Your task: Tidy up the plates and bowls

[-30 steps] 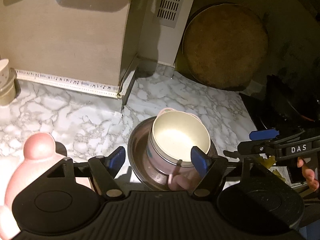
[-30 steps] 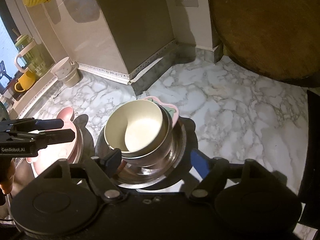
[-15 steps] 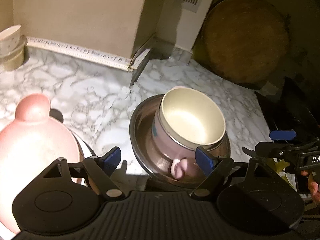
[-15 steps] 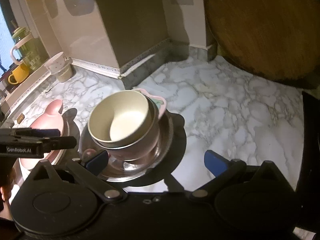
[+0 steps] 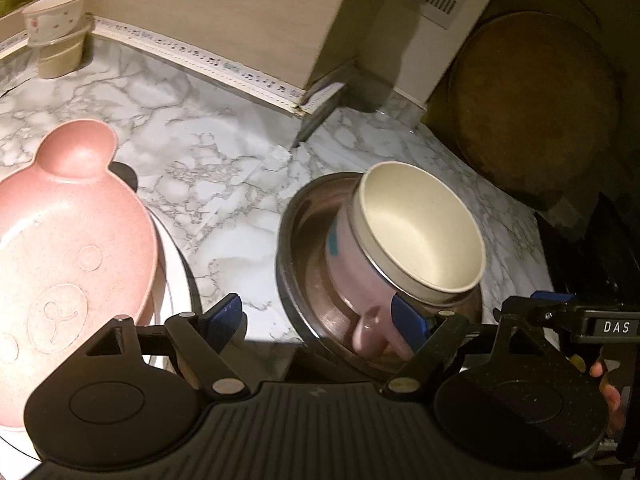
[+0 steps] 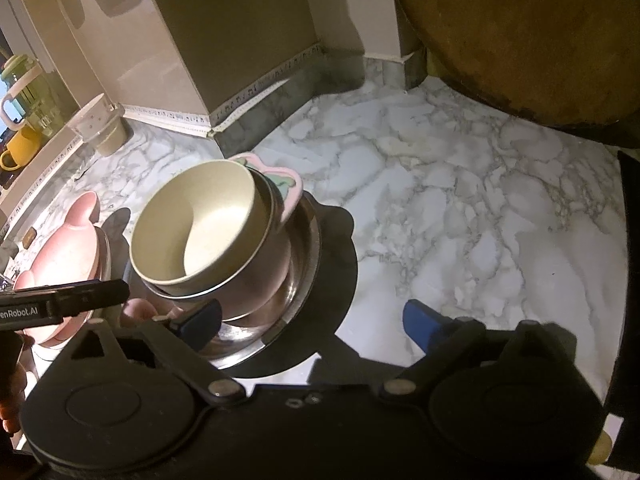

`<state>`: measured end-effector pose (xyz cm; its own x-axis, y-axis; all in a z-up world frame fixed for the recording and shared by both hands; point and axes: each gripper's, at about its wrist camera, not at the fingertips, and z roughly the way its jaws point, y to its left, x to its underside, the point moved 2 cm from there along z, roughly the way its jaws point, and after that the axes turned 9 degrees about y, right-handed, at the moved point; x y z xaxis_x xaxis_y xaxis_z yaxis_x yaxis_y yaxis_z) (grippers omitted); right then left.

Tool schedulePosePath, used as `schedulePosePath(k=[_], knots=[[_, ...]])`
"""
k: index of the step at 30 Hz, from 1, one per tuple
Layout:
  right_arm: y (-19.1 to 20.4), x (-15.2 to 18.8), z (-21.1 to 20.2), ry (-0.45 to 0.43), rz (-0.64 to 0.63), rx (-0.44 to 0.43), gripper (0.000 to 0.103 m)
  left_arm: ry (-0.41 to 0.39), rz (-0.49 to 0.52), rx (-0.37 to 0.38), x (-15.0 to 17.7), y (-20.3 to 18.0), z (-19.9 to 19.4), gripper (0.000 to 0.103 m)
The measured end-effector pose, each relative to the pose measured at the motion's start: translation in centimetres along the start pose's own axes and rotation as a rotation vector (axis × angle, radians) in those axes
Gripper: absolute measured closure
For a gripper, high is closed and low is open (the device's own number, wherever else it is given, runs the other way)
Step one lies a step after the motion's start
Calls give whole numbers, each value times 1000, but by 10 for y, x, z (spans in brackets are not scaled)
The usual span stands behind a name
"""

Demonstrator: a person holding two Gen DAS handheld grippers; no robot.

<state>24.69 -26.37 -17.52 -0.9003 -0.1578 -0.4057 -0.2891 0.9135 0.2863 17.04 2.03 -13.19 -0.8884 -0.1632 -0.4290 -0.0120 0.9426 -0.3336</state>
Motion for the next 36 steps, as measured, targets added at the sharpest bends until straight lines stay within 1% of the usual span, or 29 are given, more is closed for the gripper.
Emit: schedulePosePath(k=[3, 6, 7, 8, 9, 10, 13, 17, 18, 20, 25, 26, 27, 29, 32, 34, 36], knots=[[-2, -3, 6, 18, 2, -5, 15, -9, 6, -37, 0, -2, 0, 22], [-3, -6, 9, 28, 2, -11, 22, -21, 10, -42, -2, -3, 0, 24], [-4, -7, 11, 32, 0, -15, 27, -24, 13, -43, -3, -2, 0, 27], [-4, -8, 12, 36, 0, -18, 30, -24, 20, -45, -4, -2, 1, 36], [-5, -9, 13, 39, 0, -21, 30, -21, 23, -45, -5, -3, 2, 42], [-5, -10, 14, 42, 0, -23, 31, -18, 22, -43, -6, -1, 3, 43], [-7, -13, 18, 50, 2, -37, 38, -18, 6, -53, -10, 4, 5, 46], [-9, -16, 24, 67, 6, -50, 45, 5, -6, -42, -18, 8, 12, 56], [-9, -16, 26, 72, 8, -49, 46, 11, -7, -43, -20, 8, 15, 60], [-10, -18, 29, 82, 15, -55, 50, 23, -17, -45, -24, 10, 20, 63], [-13, -23, 36, 93, 33, -56, 61, 54, -52, -49, -34, 17, 33, 66], [-14, -25, 38, 96, 40, -63, 64, 62, -54, -48, -35, 17, 36, 67], [-14, -26, 40, 99, 44, -68, 65, 69, -53, -45, -36, 17, 38, 71], [-13, -27, 43, 107, 49, -71, 70, 84, -56, -36, -37, 18, 43, 73], [-12, -29, 47, 118, 55, -81, 76, 89, -41, -38, -37, 15, 46, 80], [-11, -30, 49, 123, 58, -84, 79, 93, -37, -39, -38, 14, 48, 81], [-9, -31, 51, 128, 63, -86, 82, 98, -32, -43, -38, 14, 50, 86]])
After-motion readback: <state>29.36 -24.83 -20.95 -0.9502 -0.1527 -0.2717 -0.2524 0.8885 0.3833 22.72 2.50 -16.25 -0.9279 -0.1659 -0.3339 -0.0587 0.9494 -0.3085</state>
